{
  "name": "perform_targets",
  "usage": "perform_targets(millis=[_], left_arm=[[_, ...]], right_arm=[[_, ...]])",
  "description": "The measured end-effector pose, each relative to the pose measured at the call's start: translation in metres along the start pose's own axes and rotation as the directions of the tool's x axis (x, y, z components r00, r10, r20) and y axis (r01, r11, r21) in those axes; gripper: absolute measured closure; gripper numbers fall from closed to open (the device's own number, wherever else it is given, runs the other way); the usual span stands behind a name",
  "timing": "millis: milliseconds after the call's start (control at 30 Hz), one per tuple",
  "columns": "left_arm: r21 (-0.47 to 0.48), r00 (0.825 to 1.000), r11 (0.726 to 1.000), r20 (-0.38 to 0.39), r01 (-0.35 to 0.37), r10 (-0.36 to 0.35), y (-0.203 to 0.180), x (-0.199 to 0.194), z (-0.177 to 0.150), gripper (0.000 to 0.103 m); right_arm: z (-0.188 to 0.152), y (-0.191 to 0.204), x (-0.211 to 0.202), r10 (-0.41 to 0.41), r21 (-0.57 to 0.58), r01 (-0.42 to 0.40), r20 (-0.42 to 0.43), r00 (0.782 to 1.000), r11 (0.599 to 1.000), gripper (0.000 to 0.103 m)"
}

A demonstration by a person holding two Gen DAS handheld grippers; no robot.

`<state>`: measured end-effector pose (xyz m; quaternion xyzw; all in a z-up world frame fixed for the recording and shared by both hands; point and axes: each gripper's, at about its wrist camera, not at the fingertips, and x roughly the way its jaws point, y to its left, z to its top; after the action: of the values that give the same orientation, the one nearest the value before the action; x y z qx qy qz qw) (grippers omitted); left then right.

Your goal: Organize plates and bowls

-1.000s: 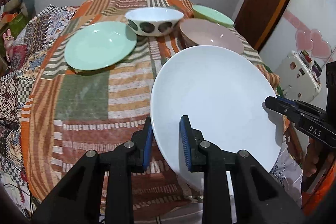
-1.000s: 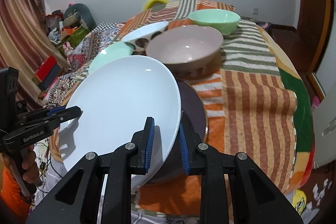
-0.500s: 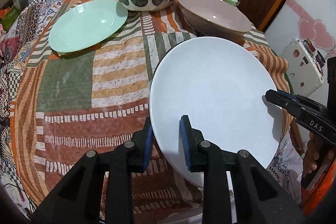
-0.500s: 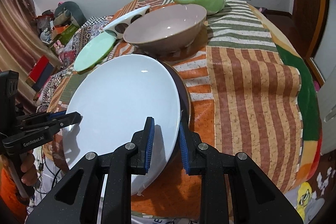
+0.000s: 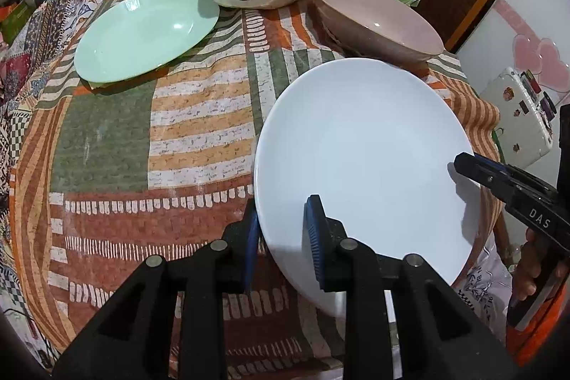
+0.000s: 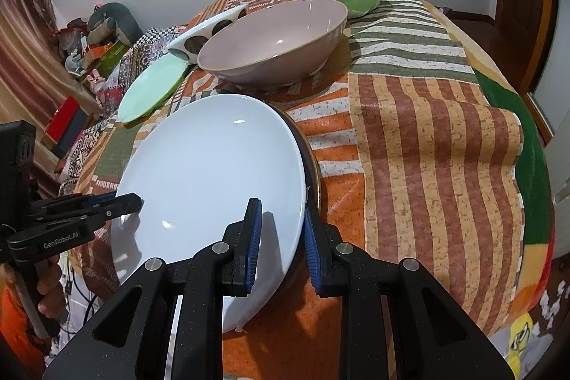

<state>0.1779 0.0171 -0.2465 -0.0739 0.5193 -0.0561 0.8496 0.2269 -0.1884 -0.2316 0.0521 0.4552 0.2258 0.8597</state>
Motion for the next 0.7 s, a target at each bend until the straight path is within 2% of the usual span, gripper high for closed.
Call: perform_targets(millis=[367, 467, 567, 700], left_arm=[[-0.008, 1.000, 1.000, -0.014, 0.004, -0.004, 0.000, 0.005, 0.002, 0.076], [0.007, 1.000, 1.000, -0.009, -0.006, 0.006, -0.003, 0.005, 0.003, 0.074], [0.016, 1.000, 1.000, -0.005, -0.019, 0.019, -0.005, 0.005, 0.004, 0.074], [0.024, 0.998, 0.999, 0.043, -0.044, 0.043, -0.003, -0.010, 0.006, 0.074]], right_arm=[[0.002, 0.005, 0.001, -0.052, -0.043, 0.052, 0.009, 0.999, 0.998, 0.081], [0.003, 0.007, -0.001, -0.111, -0.072, 0.113, 0.031, 0.993, 0.991, 0.081], [0.007, 0.006, -0.003, -0.133, -0.084, 0.136, 0.045, 0.990, 0.987, 0.081], [0.009, 0.004, -0.008, -0.148, -0.073, 0.150, 0.040, 0.988, 0.986, 0.081]])
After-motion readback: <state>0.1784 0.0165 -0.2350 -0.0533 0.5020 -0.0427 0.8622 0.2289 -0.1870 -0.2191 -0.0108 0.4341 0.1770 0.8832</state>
